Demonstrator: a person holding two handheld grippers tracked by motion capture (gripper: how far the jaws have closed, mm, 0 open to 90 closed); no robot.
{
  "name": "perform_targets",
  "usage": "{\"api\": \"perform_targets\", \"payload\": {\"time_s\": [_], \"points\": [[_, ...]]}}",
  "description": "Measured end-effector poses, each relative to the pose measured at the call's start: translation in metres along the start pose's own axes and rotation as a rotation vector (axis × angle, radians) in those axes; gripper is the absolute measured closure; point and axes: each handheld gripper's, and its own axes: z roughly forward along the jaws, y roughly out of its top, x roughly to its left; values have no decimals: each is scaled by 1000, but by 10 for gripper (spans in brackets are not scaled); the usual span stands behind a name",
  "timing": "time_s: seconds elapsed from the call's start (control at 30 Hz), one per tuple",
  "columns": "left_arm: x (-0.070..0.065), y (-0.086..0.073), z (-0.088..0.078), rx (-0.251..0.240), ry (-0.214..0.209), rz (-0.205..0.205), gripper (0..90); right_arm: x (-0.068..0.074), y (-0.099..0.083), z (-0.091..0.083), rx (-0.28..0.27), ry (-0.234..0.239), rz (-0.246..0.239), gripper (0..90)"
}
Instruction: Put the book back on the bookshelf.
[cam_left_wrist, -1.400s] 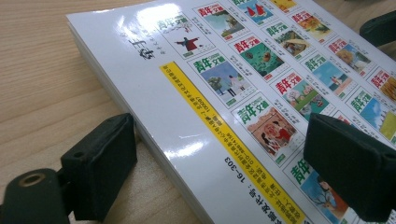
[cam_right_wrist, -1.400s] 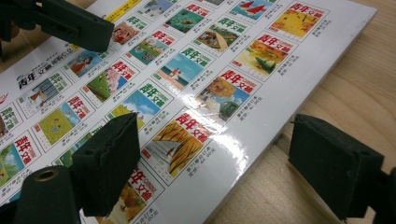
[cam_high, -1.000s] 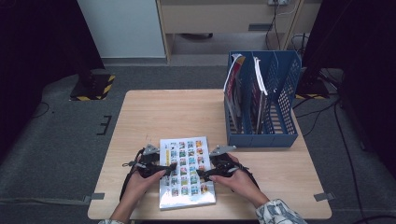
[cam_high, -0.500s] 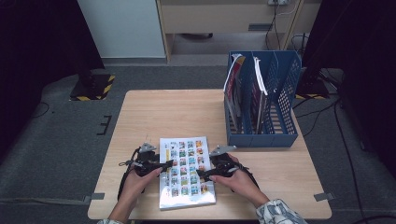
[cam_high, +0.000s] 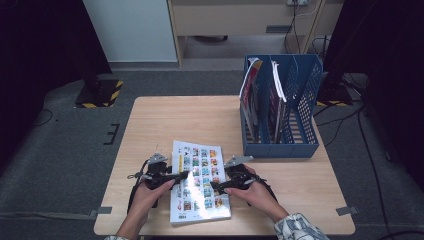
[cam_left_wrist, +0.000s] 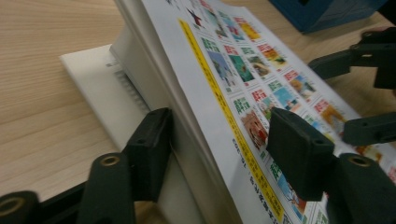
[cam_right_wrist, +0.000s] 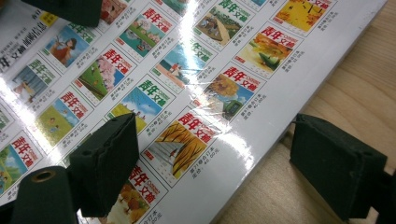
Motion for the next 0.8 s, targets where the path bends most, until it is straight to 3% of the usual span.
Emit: {"api": "perform_targets", "payload": {"time_s": [0.07, 0.23, 0.6, 0.8], "points": [[-3, 1, 3, 13, 11, 13, 353, 0, 0, 0, 0, 0, 0, 158], [5, 3, 3, -8, 11, -28, 401, 0, 0, 0, 1, 0, 0, 157], [3, 14, 12, -1, 20, 15, 400, 2, 1, 0, 11, -9, 12, 160], [4, 19, 18, 0, 5, -2, 437, 4, 2, -1, 15, -19, 5, 159]]}}
